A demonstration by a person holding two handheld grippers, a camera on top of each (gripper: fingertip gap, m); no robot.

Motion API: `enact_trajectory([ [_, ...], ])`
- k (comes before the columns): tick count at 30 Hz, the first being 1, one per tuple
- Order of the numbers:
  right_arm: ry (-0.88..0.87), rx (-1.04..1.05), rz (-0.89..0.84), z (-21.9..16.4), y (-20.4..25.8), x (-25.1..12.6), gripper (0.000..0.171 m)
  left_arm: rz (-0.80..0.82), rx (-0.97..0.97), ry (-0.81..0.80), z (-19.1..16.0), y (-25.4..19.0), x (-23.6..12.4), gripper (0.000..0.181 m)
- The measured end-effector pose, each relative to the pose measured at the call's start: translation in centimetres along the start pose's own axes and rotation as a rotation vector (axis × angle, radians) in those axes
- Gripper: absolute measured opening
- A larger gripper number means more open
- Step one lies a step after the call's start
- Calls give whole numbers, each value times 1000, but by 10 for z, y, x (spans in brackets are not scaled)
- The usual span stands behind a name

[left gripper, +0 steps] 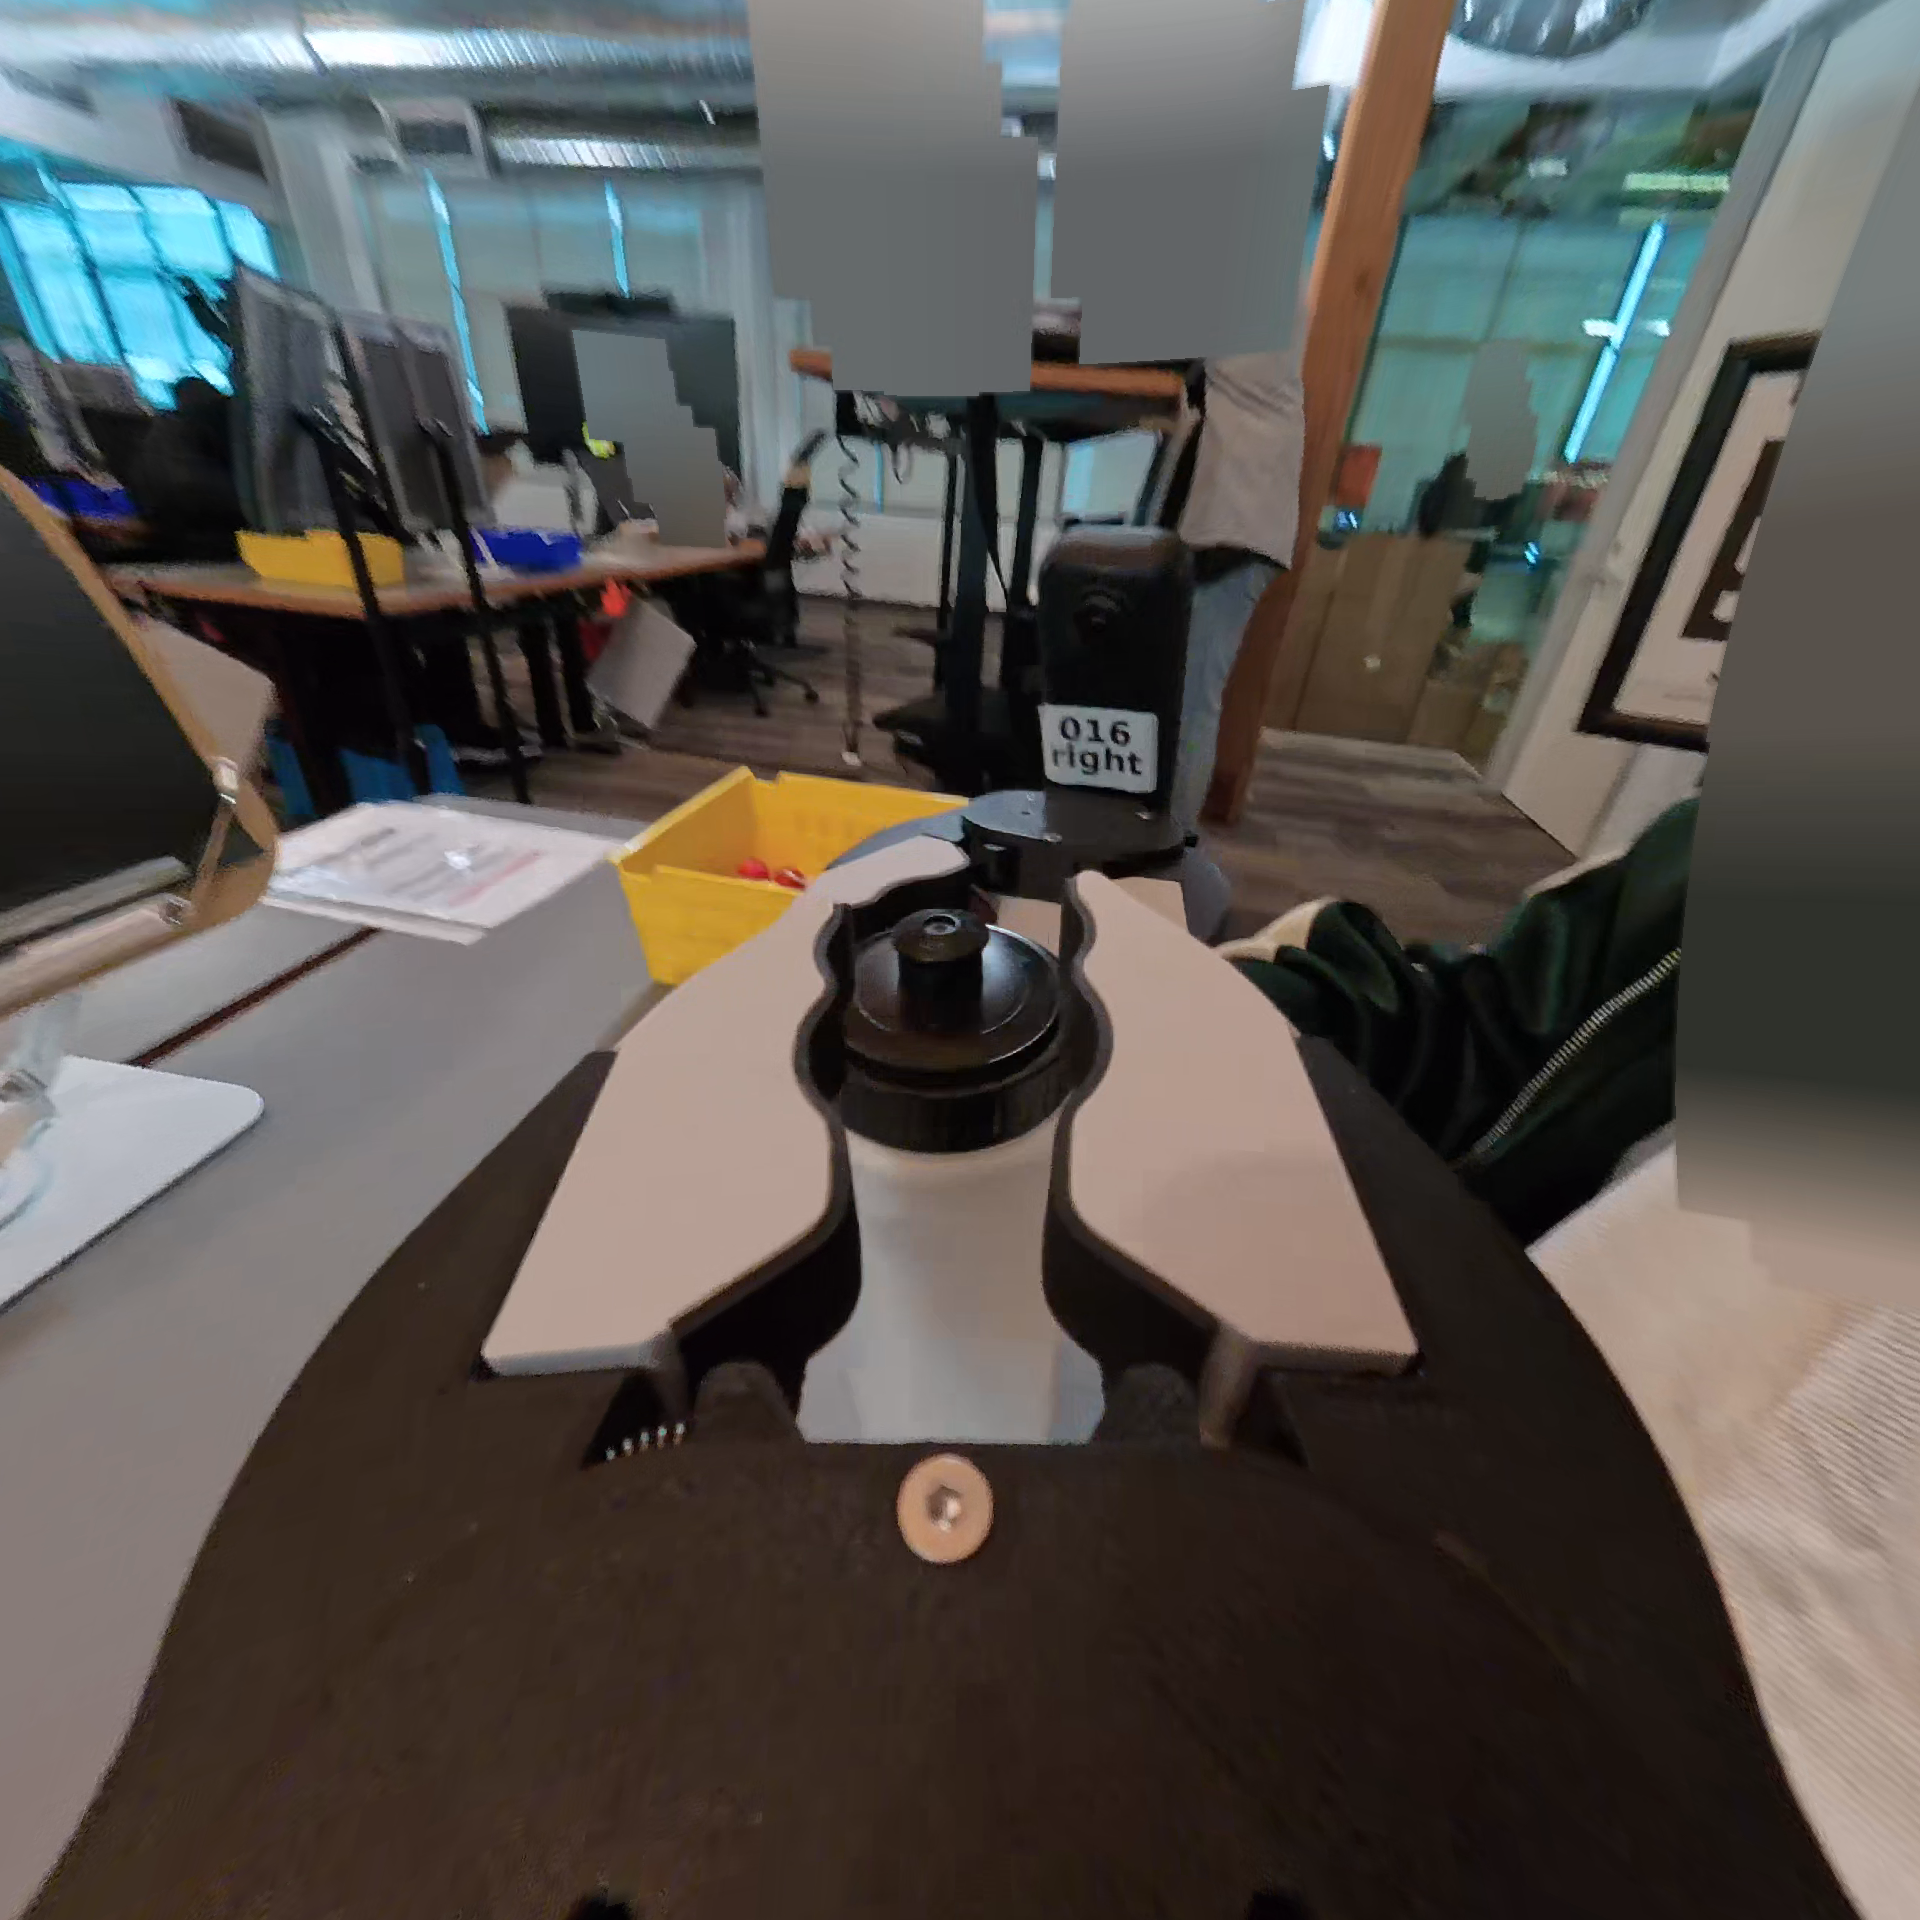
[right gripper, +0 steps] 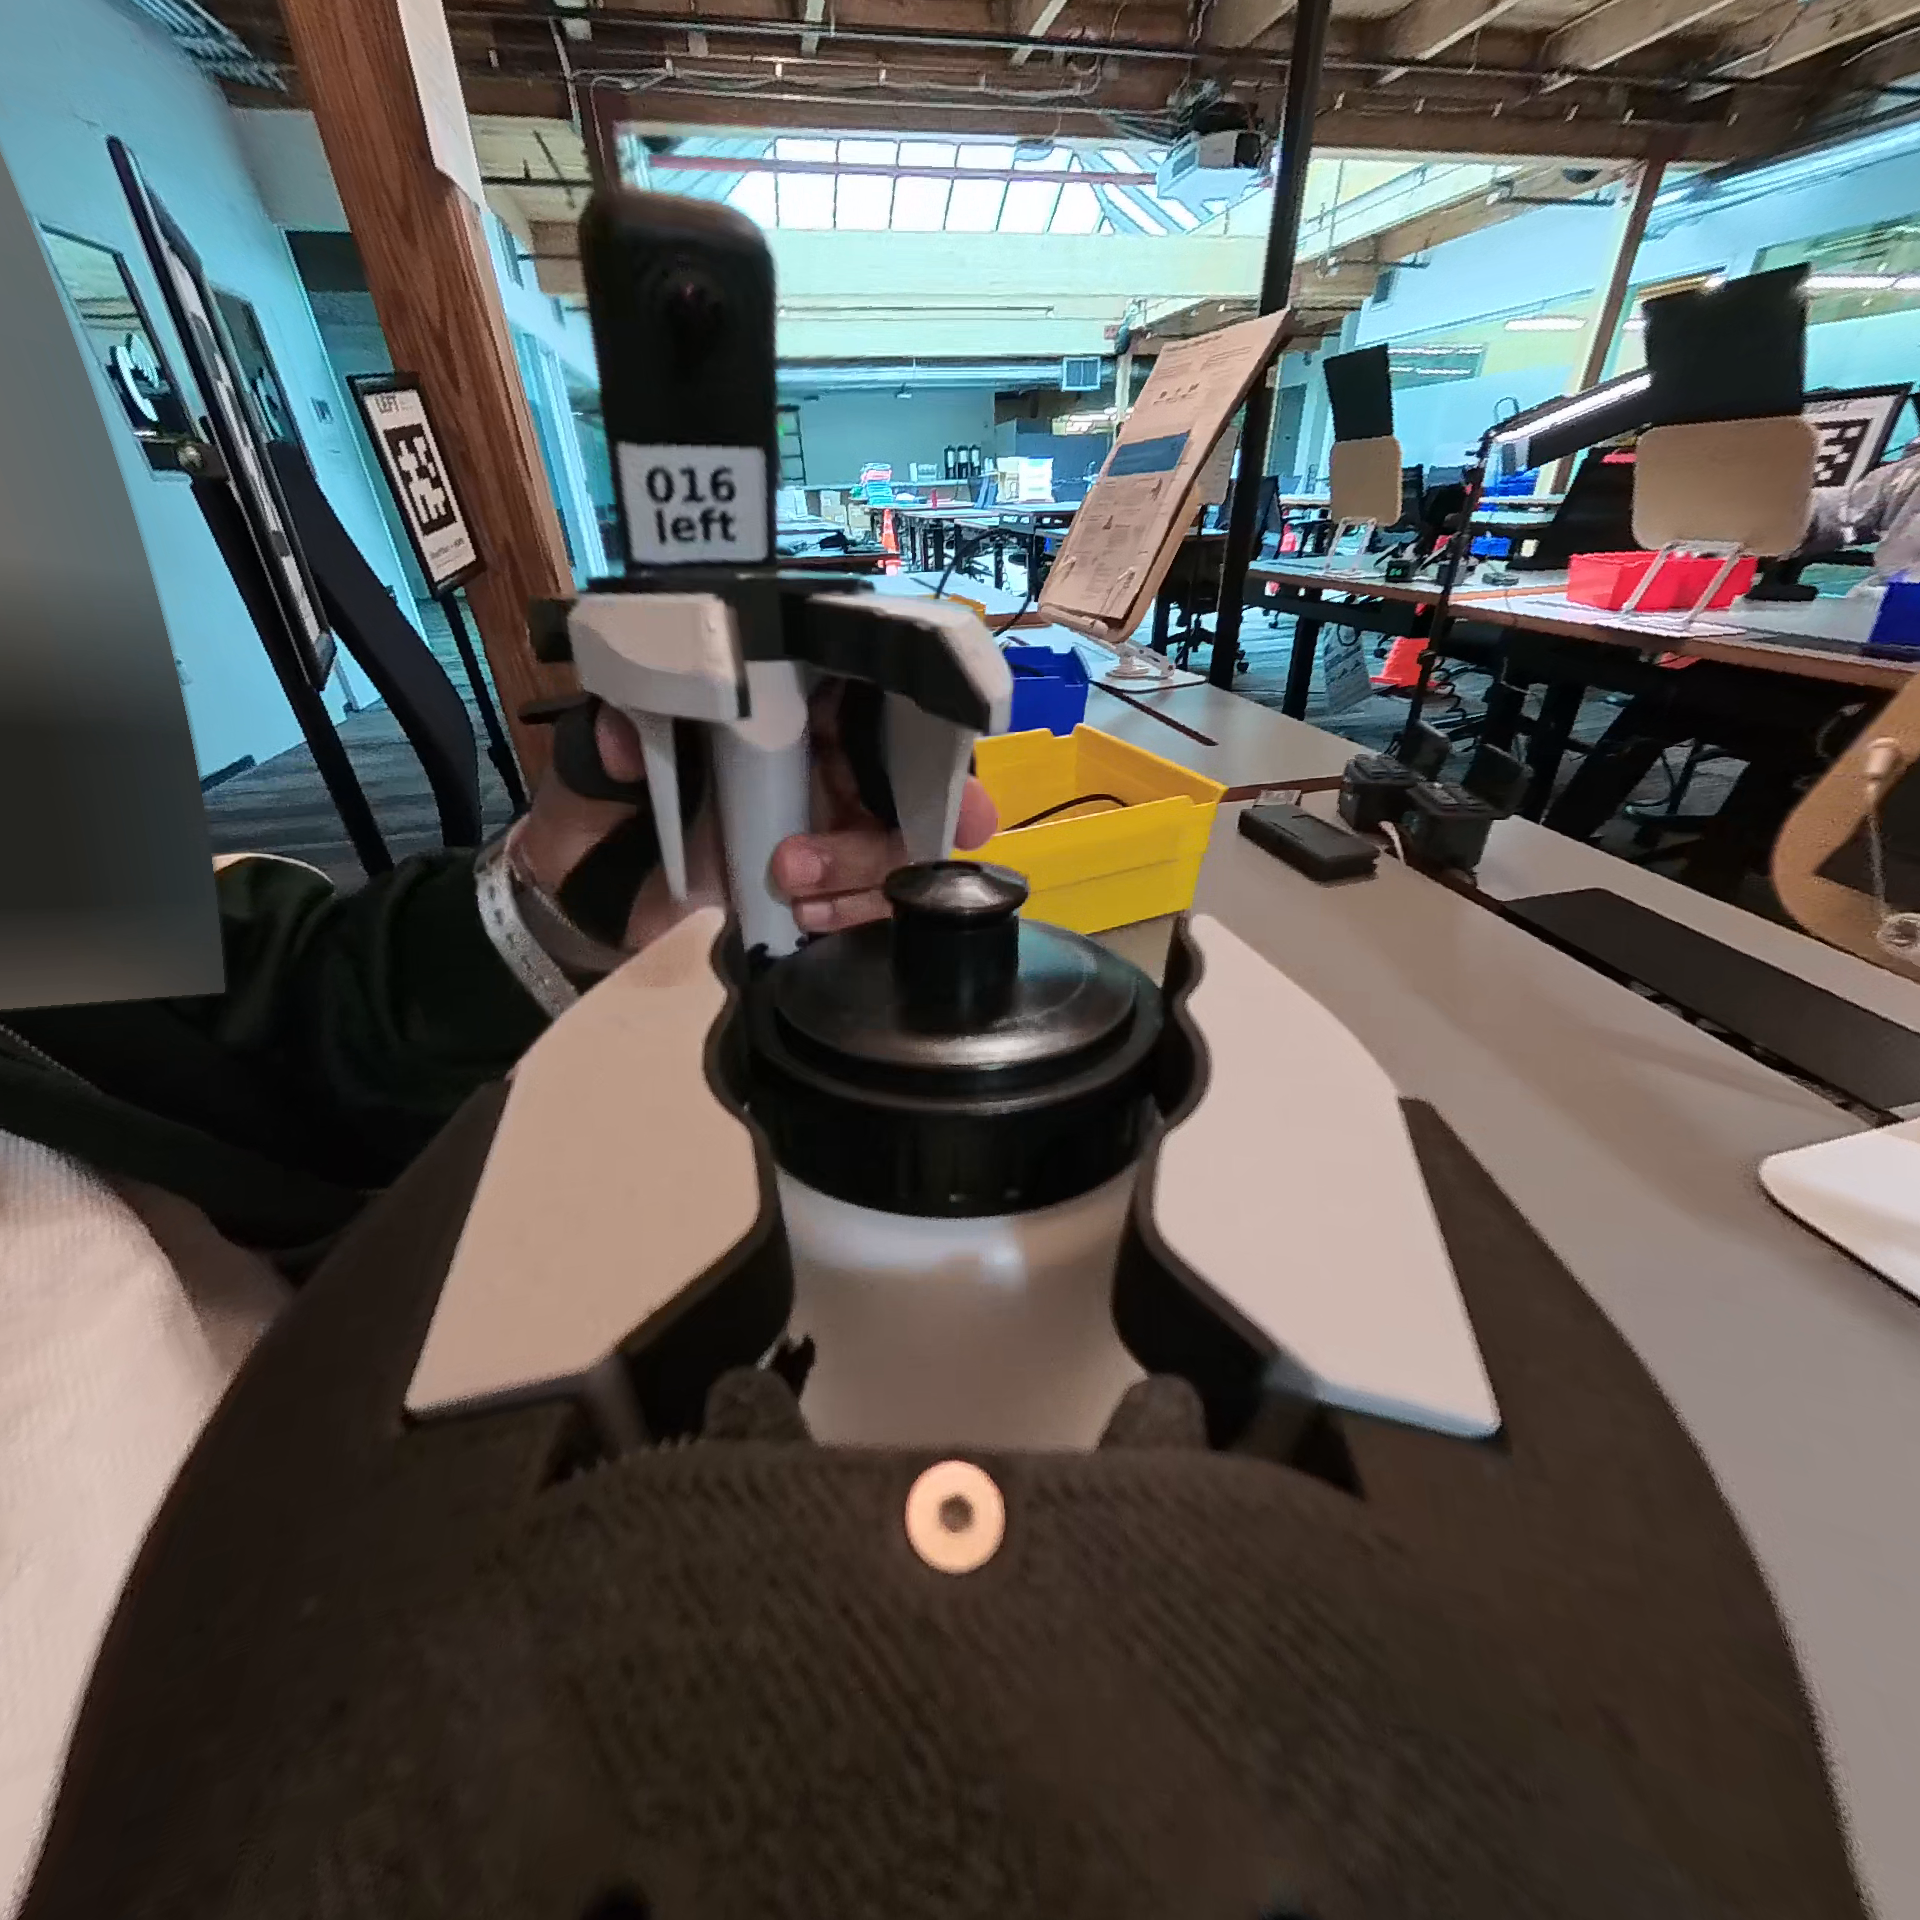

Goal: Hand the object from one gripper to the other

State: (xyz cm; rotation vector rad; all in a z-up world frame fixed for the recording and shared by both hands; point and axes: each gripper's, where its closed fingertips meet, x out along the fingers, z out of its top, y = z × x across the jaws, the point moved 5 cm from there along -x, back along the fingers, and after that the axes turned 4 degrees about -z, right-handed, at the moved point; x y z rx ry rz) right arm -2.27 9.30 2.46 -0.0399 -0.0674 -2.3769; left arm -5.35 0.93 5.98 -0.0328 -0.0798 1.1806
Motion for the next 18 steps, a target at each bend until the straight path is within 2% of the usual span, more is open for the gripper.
enact_trajectory([
  [3, 3, 3, 20, -2, 7, 5, 78, -28, -17, 119, -8, -3, 6, 36],
  [14, 43, -49, 34, -5, 15, 9, 78, -23, 1, 220, -19, -5, 12, 33],
  [18, 60, -64, 43, -8, 18, 11, 78, -43, 5, 251, -24, -6, 13, 21],
])
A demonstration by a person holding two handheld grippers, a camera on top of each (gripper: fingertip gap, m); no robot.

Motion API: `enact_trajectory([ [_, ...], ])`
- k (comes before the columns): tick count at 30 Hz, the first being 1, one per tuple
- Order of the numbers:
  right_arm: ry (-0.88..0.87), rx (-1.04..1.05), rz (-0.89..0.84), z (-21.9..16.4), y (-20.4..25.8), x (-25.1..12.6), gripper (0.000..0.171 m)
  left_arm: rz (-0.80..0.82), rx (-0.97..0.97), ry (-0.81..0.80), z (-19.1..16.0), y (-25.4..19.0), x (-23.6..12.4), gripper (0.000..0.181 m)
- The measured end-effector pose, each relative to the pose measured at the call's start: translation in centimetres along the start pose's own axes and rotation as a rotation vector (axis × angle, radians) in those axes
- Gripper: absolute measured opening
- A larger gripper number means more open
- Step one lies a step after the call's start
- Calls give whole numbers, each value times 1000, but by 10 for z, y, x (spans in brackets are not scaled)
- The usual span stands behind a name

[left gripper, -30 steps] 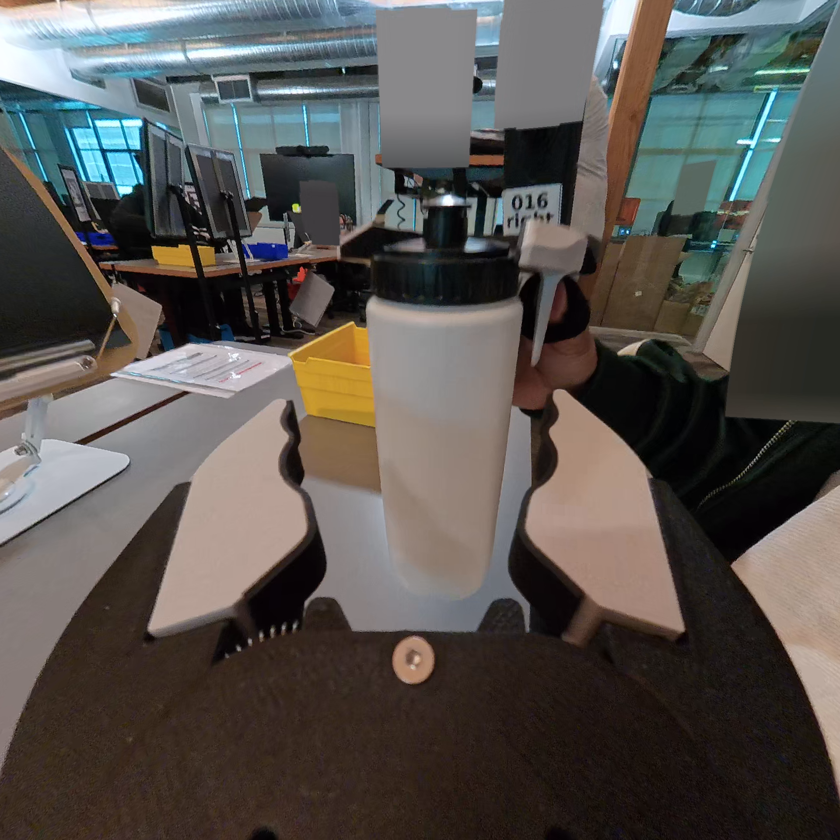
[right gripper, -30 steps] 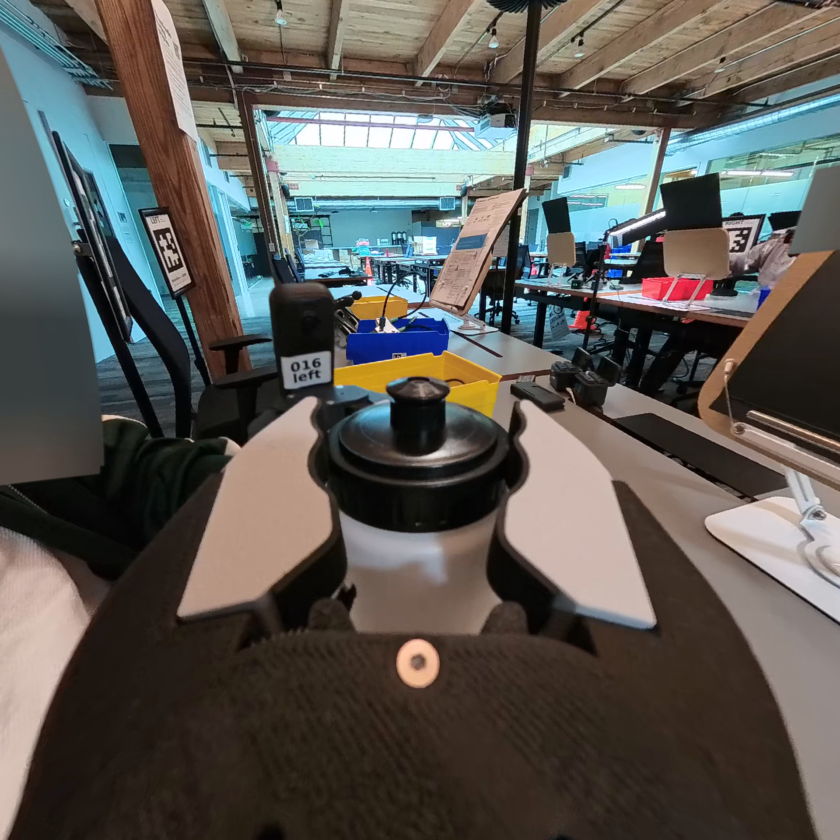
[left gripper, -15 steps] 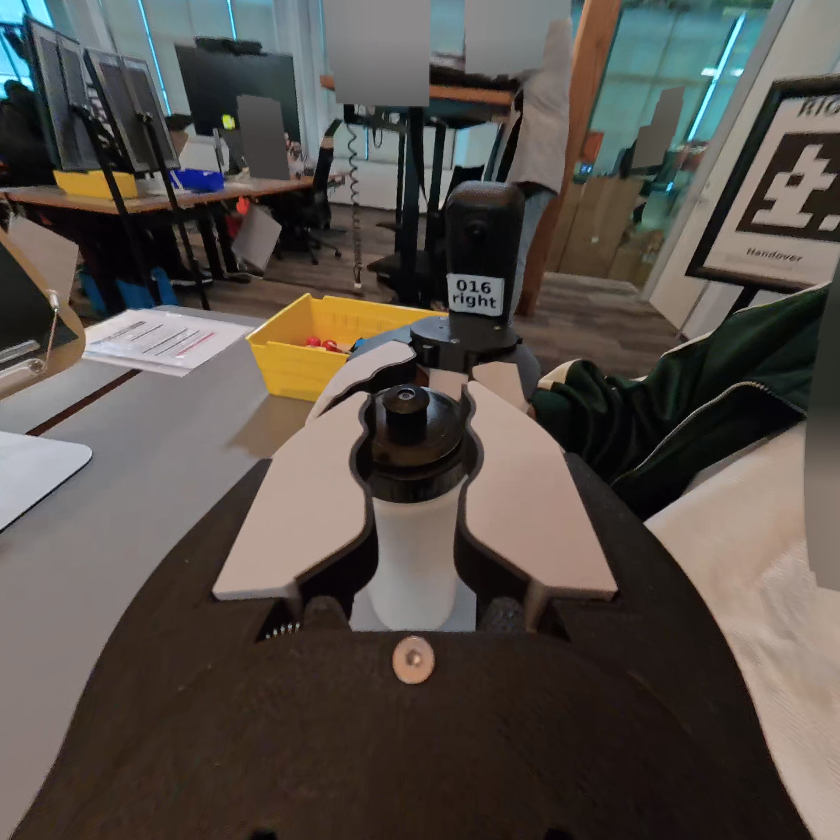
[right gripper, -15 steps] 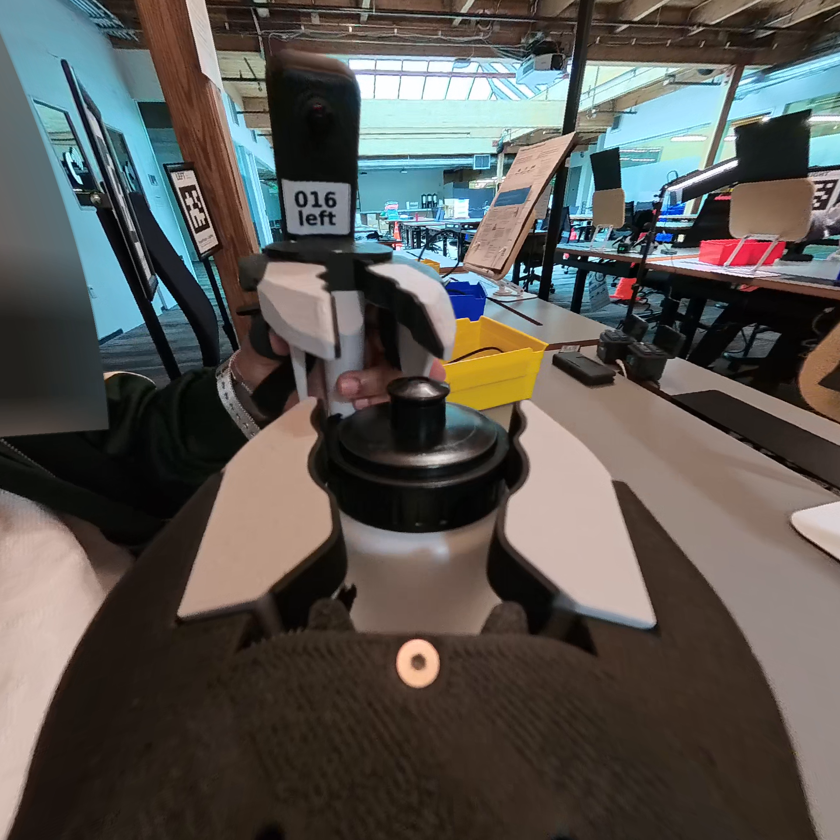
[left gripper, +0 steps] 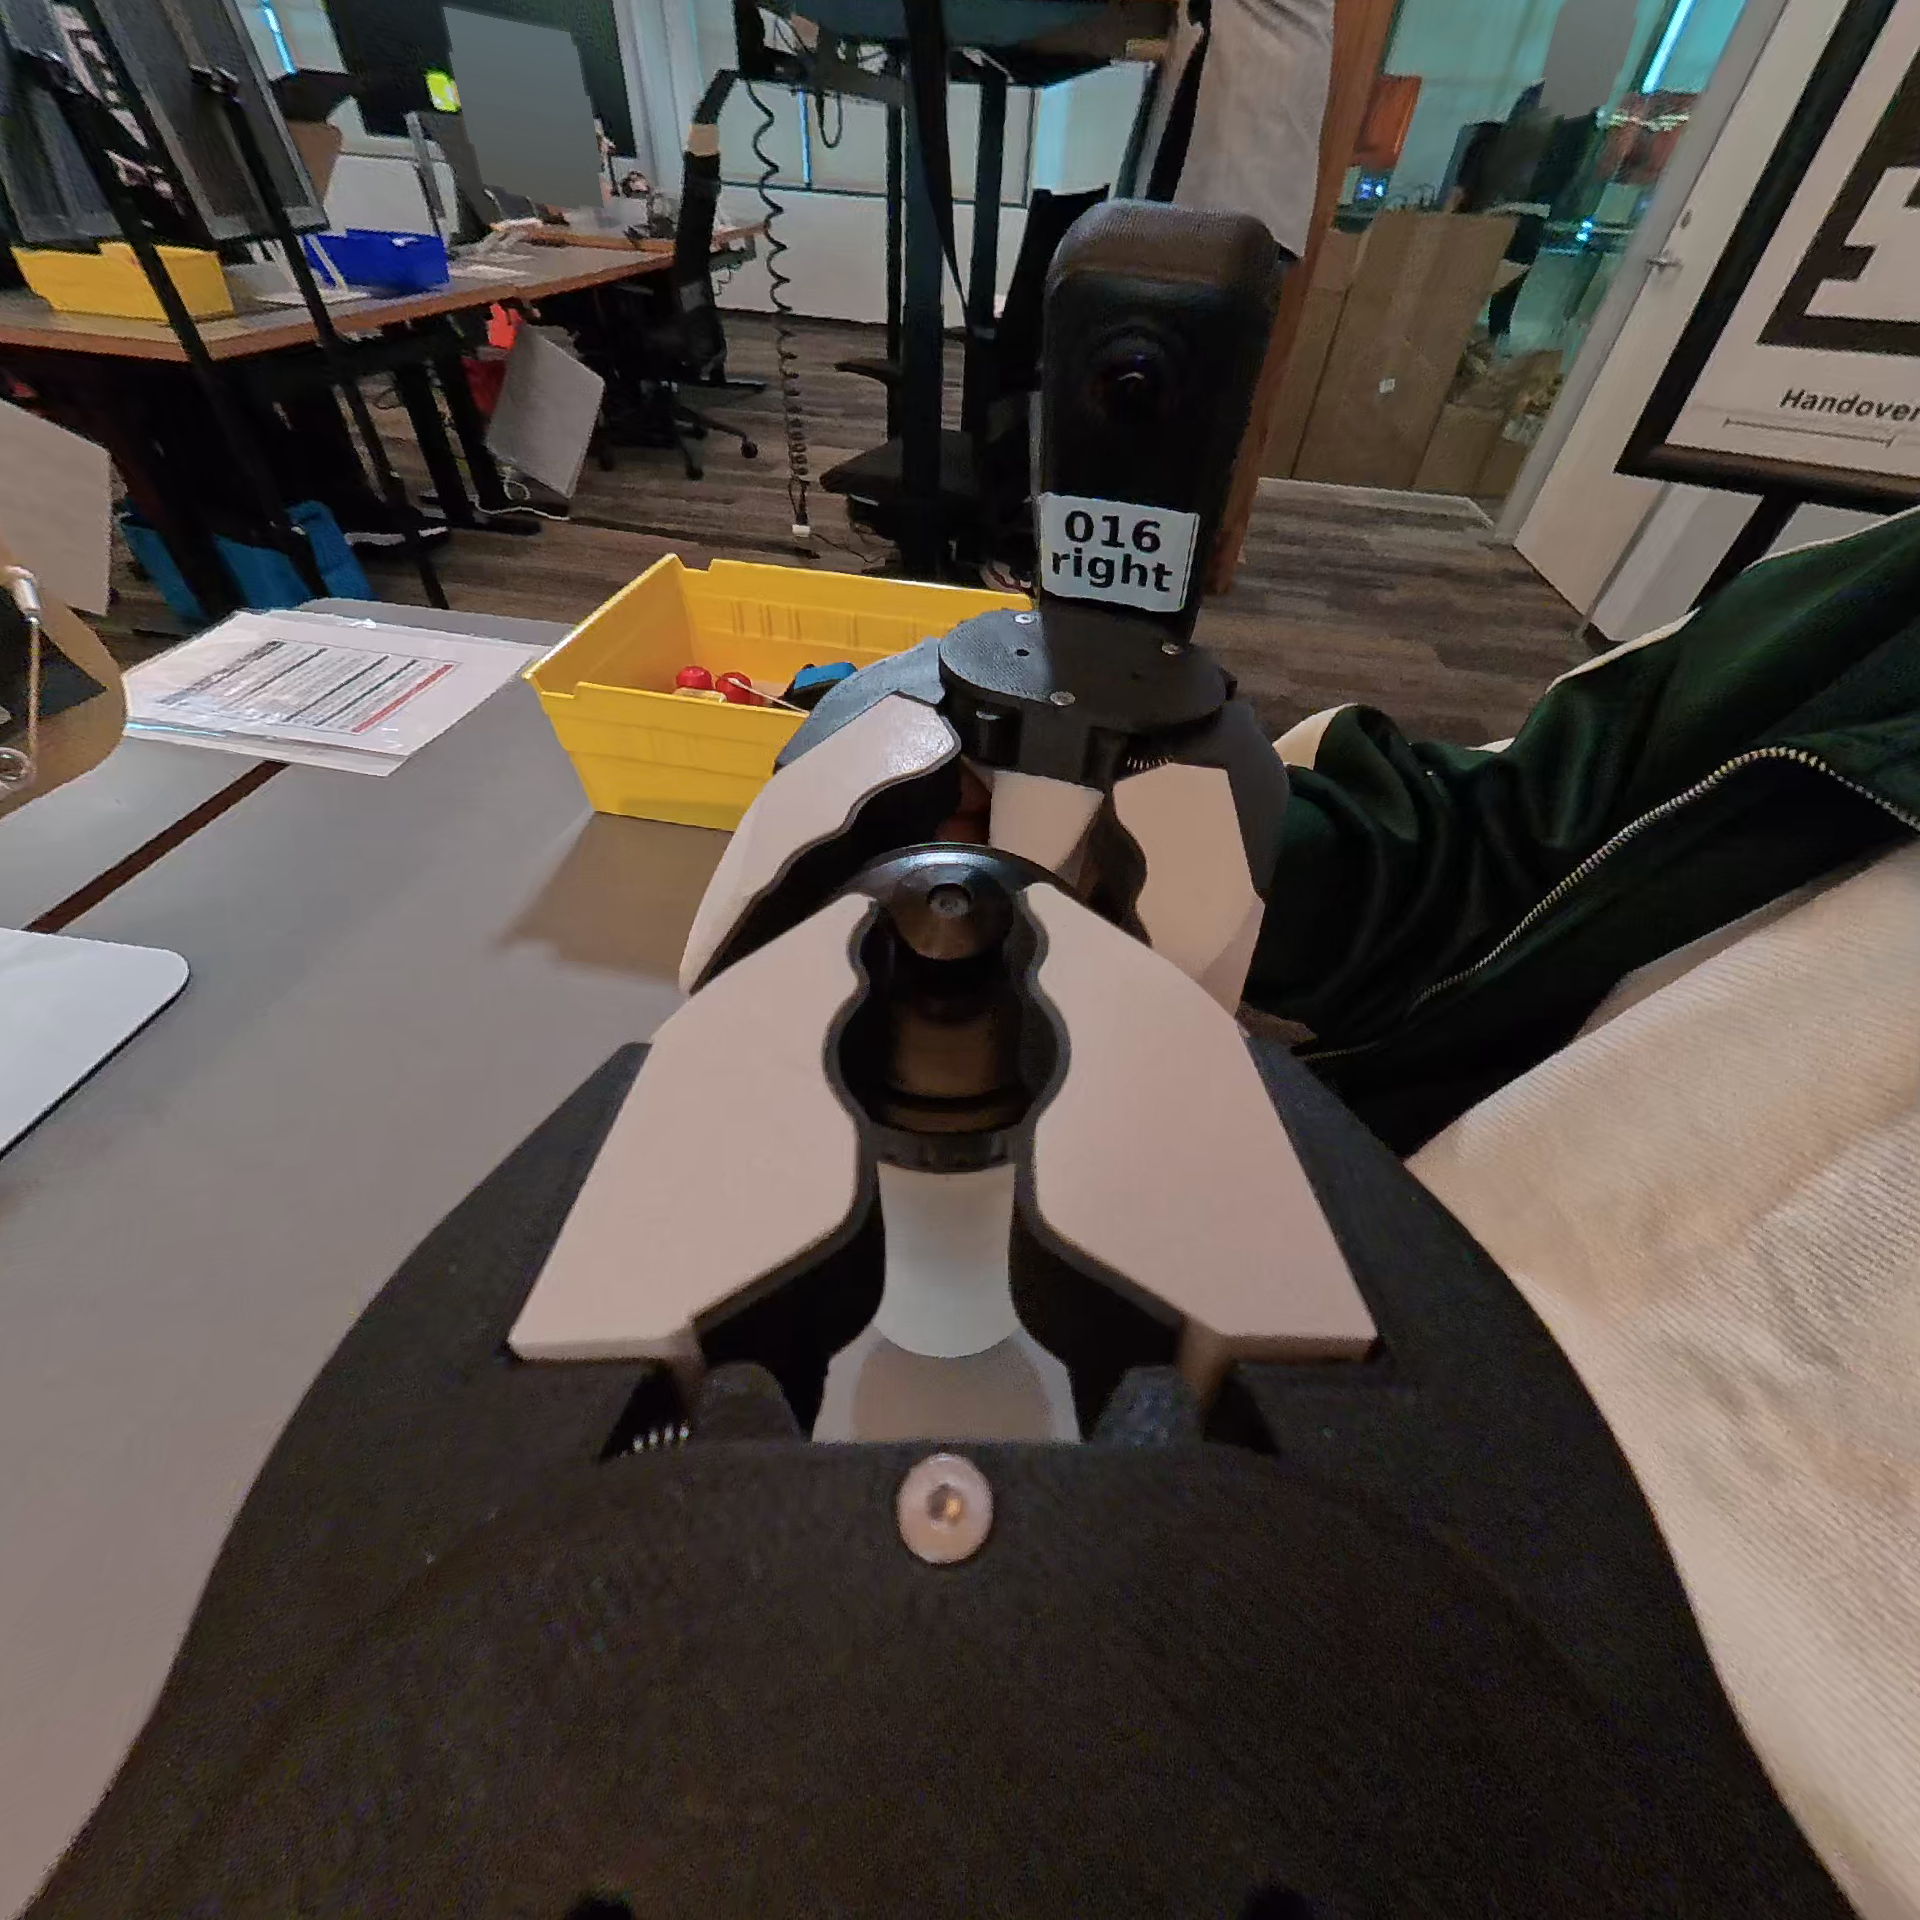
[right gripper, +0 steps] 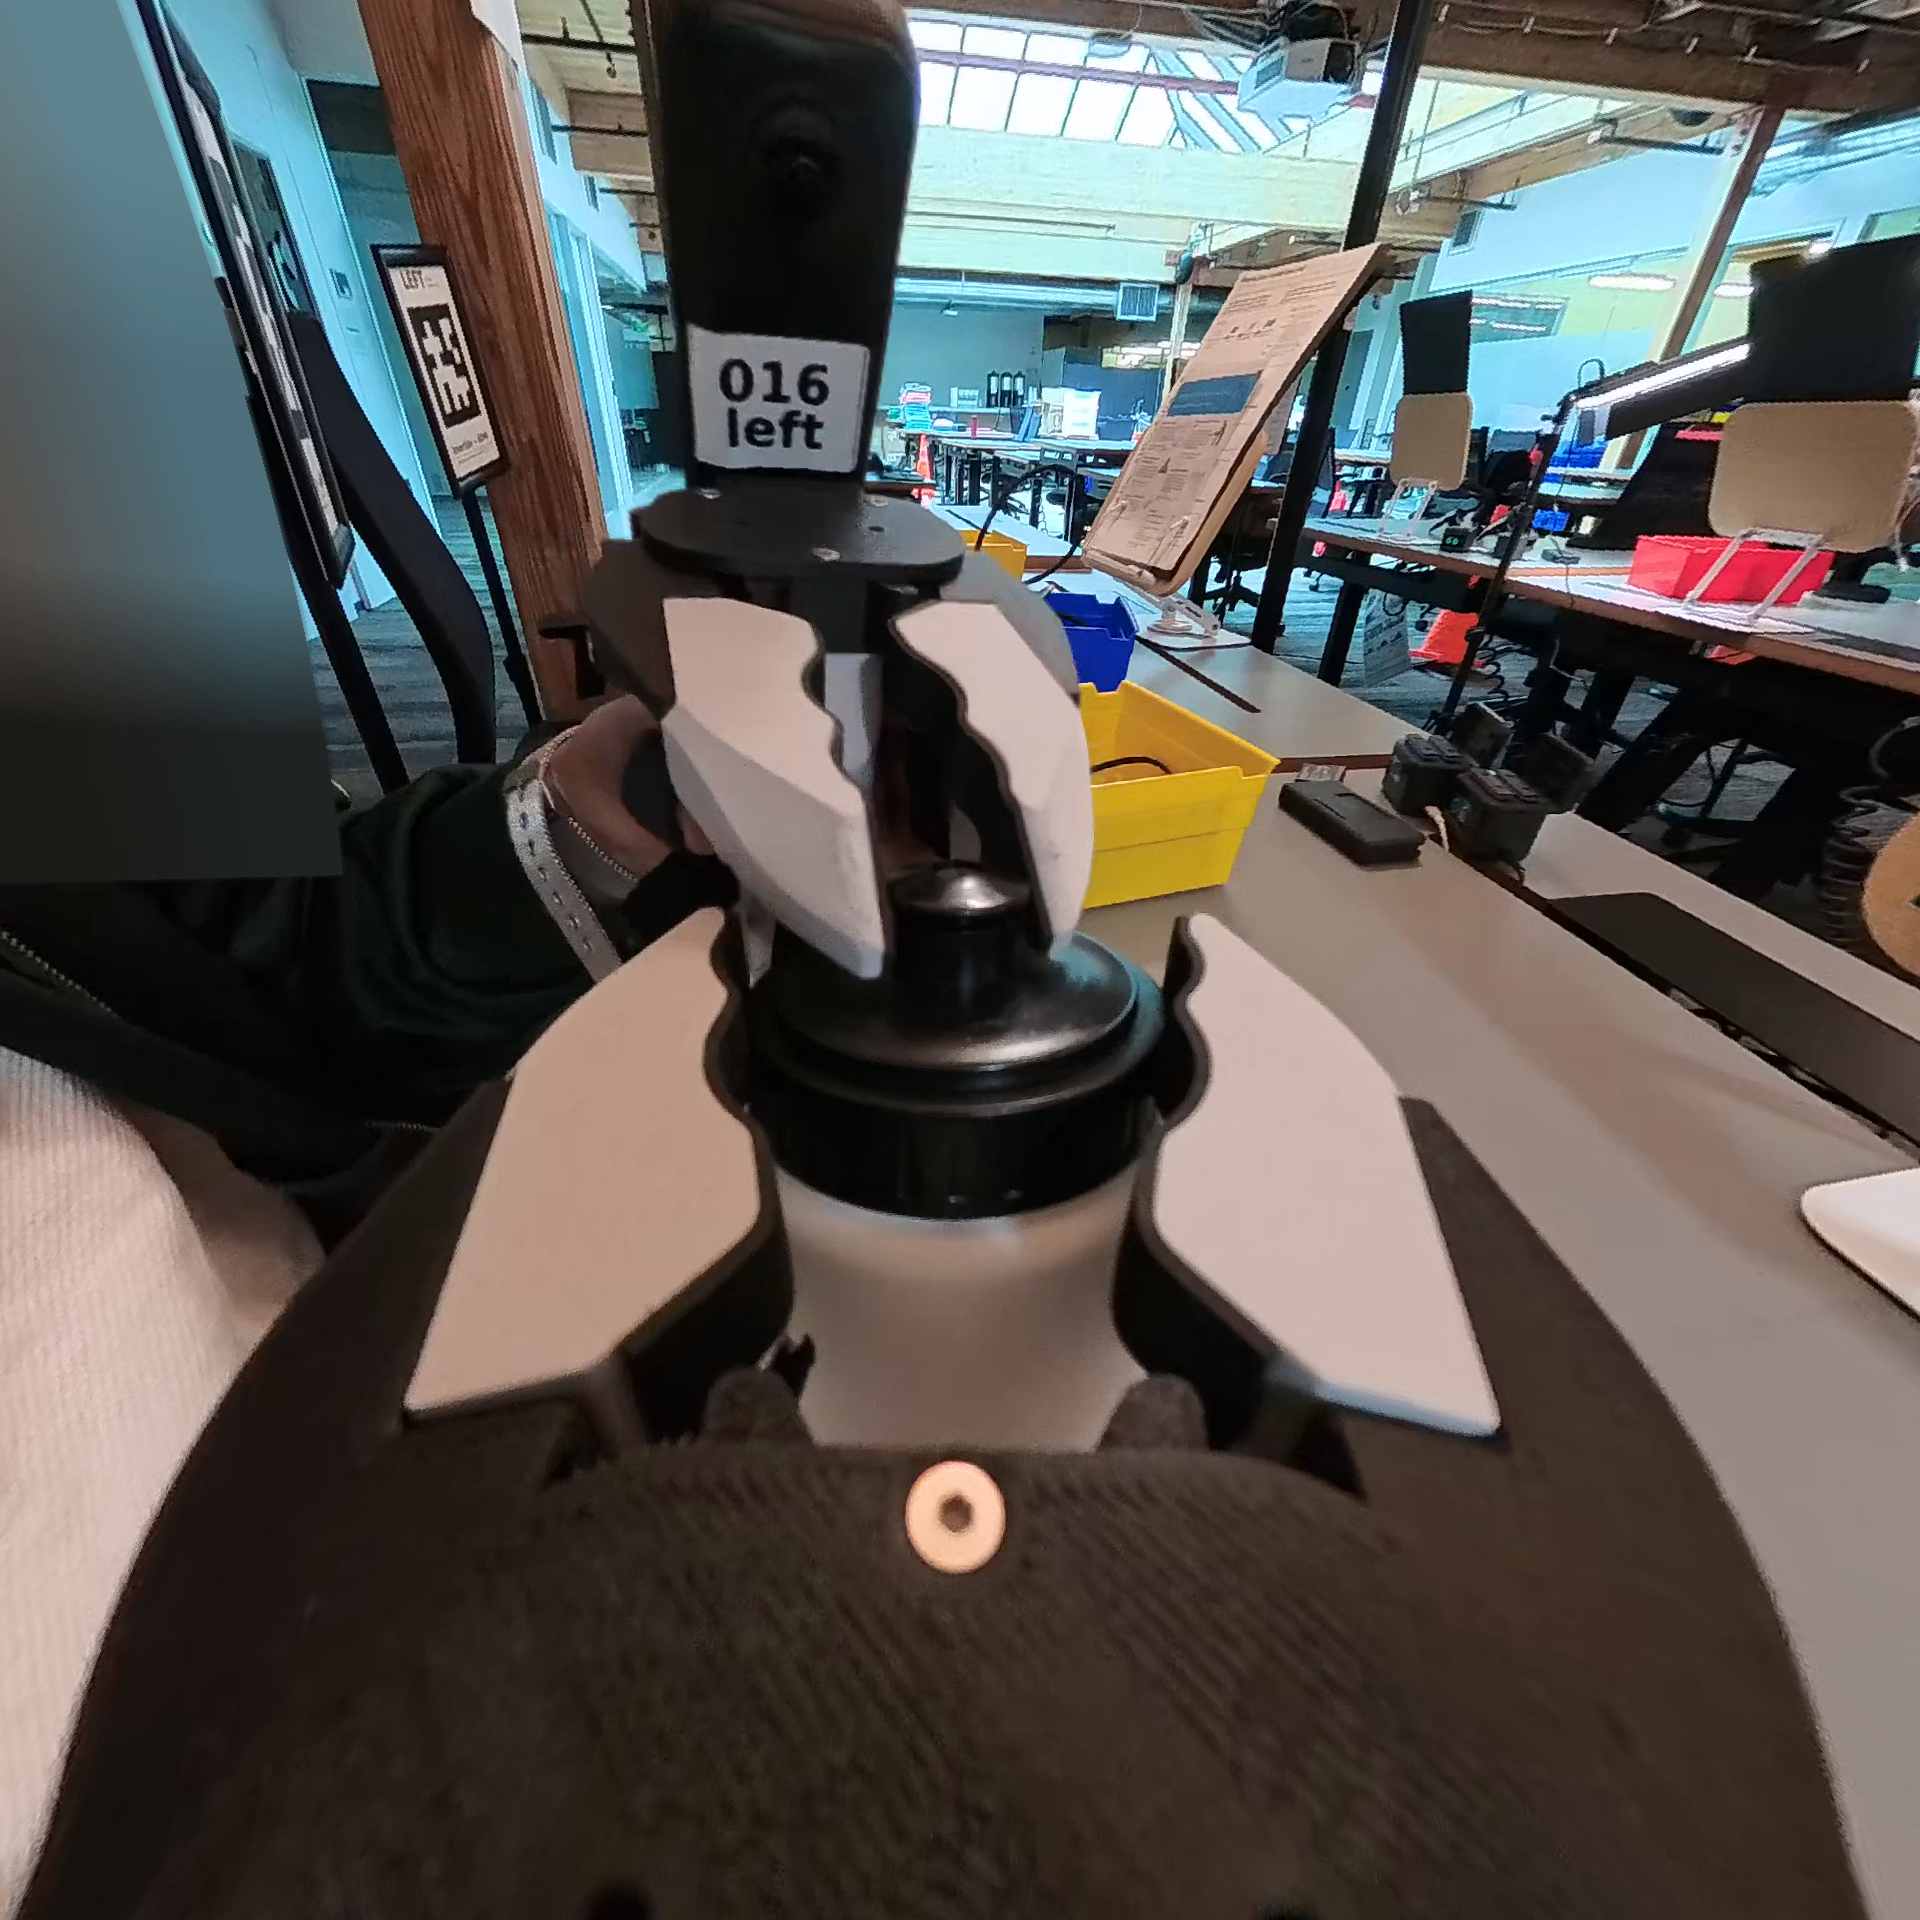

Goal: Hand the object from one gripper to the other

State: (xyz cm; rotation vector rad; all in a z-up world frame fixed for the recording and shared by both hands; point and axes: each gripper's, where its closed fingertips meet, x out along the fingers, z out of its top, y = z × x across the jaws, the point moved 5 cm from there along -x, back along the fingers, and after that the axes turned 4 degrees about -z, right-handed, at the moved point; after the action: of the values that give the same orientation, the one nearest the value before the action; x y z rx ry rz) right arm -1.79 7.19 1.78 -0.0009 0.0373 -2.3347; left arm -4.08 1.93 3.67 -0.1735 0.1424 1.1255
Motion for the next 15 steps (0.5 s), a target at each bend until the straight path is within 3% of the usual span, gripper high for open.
enact_trajectory([
  [10, -37, 8, 9, 2, 2, 2, 78, 33, 29, 17, 3, -2, -1, 22],
  [13, -64, -9, -28, 5, -5, -1, 98, 82, 45, 32, 4, 2, -6, 21],
  [15, -109, 1, -59, 10, -13, -9, 102, 109, 34, 40, 4, 6, -11, 21],
])
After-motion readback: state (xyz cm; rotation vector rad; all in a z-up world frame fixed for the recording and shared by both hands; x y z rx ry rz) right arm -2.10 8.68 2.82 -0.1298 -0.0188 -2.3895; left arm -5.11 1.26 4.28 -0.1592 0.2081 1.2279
